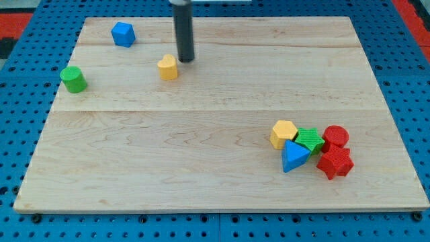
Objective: Slide the yellow heart to the parallel left of the yellow hexagon
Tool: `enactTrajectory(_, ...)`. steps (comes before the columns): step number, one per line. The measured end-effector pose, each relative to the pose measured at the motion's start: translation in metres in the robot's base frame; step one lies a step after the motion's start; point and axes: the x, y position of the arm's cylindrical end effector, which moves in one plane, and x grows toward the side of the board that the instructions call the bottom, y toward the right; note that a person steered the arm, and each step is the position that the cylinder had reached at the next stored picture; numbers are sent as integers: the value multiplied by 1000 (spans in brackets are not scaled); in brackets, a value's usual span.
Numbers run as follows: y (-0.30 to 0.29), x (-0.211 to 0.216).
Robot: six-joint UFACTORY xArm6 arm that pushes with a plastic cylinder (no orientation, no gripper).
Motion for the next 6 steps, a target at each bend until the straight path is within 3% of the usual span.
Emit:
enactTrajectory(1, -33, -7)
enactTrajectory(2, 2, 76)
enactTrajectory(3, 67, 115)
enactTrajectory(5, 44, 94)
enactTrajectory(6, -25, 100)
